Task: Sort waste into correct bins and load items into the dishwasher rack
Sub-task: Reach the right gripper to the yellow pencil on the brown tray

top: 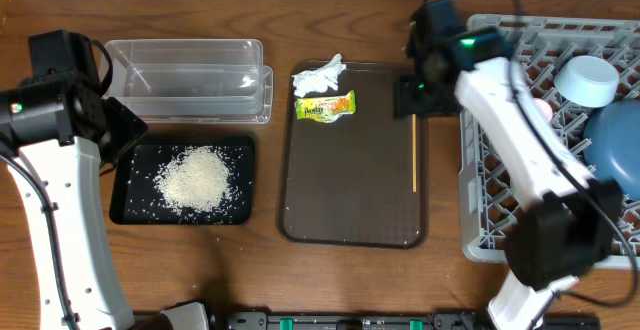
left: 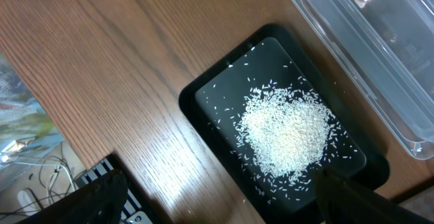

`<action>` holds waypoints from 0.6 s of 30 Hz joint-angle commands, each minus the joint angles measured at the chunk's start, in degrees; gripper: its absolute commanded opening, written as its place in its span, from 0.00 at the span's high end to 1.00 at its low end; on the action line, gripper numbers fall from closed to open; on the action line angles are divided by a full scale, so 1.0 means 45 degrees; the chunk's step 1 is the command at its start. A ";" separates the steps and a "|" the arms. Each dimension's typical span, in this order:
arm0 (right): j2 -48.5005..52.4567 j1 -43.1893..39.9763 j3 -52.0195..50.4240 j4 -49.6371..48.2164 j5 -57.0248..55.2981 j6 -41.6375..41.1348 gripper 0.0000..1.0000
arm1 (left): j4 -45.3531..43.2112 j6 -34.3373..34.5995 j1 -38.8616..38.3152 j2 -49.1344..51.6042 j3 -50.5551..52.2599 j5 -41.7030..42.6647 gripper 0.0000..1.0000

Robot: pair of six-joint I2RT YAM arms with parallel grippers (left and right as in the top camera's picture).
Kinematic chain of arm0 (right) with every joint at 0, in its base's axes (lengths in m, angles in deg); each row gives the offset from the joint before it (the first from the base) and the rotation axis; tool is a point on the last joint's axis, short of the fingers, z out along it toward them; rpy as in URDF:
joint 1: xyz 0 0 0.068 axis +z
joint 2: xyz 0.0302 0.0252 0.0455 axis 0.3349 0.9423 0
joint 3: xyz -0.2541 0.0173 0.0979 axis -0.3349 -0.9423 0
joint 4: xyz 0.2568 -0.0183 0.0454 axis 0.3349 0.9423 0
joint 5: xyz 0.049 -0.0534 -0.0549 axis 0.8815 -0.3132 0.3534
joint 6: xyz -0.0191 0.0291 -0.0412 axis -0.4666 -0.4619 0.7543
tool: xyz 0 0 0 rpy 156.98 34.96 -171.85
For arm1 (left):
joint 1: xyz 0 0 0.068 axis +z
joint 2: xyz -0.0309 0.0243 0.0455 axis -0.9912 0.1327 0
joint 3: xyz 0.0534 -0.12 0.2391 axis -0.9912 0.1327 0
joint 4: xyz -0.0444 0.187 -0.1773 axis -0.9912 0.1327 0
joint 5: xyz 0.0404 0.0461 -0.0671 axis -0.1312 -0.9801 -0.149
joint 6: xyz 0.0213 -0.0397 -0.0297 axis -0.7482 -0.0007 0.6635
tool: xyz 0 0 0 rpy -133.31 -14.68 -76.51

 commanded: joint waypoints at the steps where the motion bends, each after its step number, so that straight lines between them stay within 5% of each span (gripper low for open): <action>1: 0.0840 0.0189 0.0010 0.0024 -0.0879 -0.0928 0.36 | 0.0083 0.0015 0.0053 -0.0087 -0.0039 -0.0209 0.10; 18: 0.3079 0.0185 -0.0053 -0.0005 -0.0690 -0.1064 0.36 | 0.0083 0.0015 0.0053 -0.0087 -0.0039 -0.0204 0.10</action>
